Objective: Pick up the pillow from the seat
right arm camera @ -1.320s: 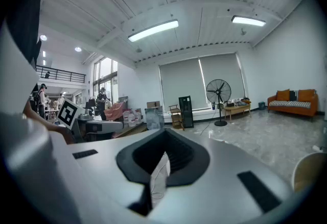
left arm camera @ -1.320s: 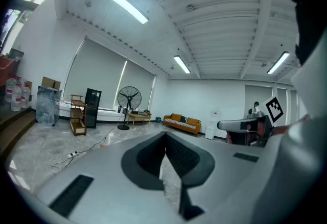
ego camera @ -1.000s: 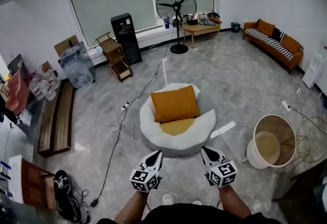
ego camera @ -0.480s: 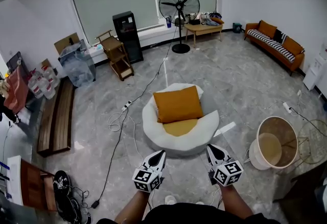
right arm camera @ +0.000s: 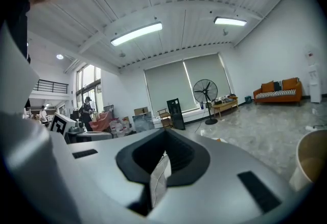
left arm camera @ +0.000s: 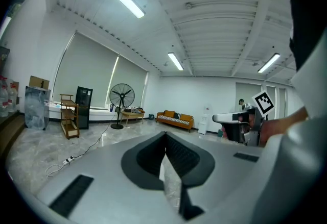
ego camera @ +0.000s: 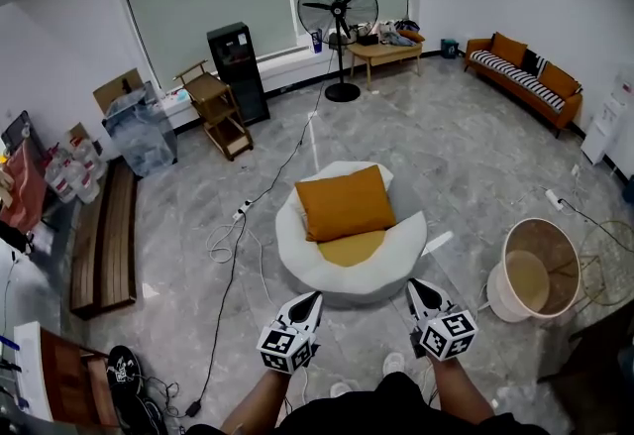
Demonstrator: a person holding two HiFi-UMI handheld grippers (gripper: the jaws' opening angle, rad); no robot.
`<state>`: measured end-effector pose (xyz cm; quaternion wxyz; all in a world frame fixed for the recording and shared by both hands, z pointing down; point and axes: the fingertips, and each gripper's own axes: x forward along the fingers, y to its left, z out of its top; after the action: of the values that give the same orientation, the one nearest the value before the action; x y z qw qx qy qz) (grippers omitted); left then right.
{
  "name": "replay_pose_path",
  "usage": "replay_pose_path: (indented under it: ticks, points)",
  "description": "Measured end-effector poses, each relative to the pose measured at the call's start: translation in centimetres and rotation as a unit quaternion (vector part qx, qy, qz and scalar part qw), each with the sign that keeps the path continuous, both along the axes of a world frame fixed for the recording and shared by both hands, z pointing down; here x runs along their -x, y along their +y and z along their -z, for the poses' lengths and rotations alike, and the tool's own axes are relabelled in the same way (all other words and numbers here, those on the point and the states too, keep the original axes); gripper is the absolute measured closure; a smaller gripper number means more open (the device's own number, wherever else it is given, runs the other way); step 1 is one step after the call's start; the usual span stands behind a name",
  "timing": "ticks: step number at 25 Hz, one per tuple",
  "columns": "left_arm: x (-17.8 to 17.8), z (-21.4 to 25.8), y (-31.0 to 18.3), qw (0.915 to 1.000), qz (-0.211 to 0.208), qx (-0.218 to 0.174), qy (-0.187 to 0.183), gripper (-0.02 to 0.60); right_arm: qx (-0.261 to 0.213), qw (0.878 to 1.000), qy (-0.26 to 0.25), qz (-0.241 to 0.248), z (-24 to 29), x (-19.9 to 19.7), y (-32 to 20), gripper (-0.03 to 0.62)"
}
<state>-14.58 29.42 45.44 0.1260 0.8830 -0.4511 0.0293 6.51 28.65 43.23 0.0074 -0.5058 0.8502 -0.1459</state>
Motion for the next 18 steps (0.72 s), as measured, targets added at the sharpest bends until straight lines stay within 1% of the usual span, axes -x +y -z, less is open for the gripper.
replay_pose_path:
  ticks: [4,6,9,13,18]
  points:
    - [-0.5,0.2,-2.1,0.9997,-0.002,0.008,0.022,0.569,-0.013,1.0,0.015,0.009,-0.1,0.3,-1.4,0.588]
    - [-1.0,0.4,-3.3,0.9996,0.0,0.007,0.027,0.569,-0.015,1.0,0.017,0.017,-0.3,0.4,-2.5,0.588]
    - [-2.0,0.7,-5.7,0.9998,0.002,0.001,0.02,0.57,-0.026,0.999,0.027,0.029,-0.2,-0.1,-4.9,0.588]
    - [-3.4,1.3,-9.4,0.9999,0.007,-0.008,0.012,0.569,-0.034,0.998,0.032,0.038,0.3,-1.9,-9.0,0.588]
    - [-5.1,1.0,-13.6,0.9998,0.017,-0.008,0.003,0.57,-0.023,0.998,0.024,0.046,-0.4,-3.9,-13.4,0.588]
